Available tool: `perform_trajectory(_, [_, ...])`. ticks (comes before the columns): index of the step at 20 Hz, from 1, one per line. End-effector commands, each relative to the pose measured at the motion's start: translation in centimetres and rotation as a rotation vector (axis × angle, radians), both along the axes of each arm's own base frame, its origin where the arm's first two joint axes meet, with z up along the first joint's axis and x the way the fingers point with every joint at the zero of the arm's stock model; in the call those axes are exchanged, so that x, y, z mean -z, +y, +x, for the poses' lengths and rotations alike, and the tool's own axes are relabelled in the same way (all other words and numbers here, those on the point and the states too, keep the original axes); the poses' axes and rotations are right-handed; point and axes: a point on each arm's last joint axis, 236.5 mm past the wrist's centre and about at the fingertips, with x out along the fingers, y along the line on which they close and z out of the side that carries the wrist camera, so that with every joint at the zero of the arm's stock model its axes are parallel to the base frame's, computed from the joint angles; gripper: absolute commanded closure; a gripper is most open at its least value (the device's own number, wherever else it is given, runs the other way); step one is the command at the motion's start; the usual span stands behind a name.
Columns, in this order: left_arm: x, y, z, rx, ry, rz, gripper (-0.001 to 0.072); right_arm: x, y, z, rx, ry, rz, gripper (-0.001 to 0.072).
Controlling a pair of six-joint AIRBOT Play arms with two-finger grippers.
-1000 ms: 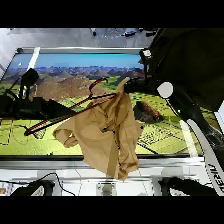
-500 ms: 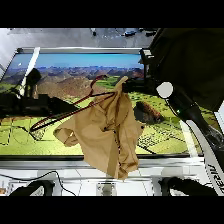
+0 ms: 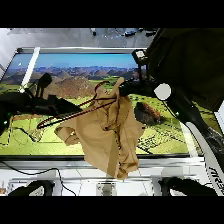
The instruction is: Fold the clothes and pants, and hang the long-sleeved shirts on hangers.
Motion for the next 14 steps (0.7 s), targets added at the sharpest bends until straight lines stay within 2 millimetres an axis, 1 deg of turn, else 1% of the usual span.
perform_trajectory(1, [-2.4,1.0,-1.5,-0.031,-0.085,0.007,0.0675,-0.4,-3.0,1.8,0.104,-0.006,0.031,0.0680])
perform_trajectory(3, [-3.1,0.7,-2.3,-0.036,-0.069,0.011,0.0675,-1.0,-3.3,2.3,0.125,-0.012,0.072,0.0680])
perform_trajectory(7, [-3.3,-0.9,-3.4,-0.001,-0.005,0.013,0.0675,-1.9,-3.4,3.0,0.142,-0.055,0.091,0.0680])
perform_trajectory(9, [-3.3,-1.6,-3.1,-0.013,-0.006,0.013,0.0676,-1.9,-3.3,3.0,0.141,-0.054,0.092,0.0680])
perform_trajectory(11, [-3.0,-2.1,-2.1,-0.041,-0.010,0.012,0.0675,-1.9,-2.9,2.7,0.138,-0.036,0.121,0.0681])
perform_trajectory(14, [-1.8,-2.7,-1.5,-0.020,0.019,0.014,0.0675,-1.8,-2.5,2.4,0.130,-0.016,0.138,0.0681])
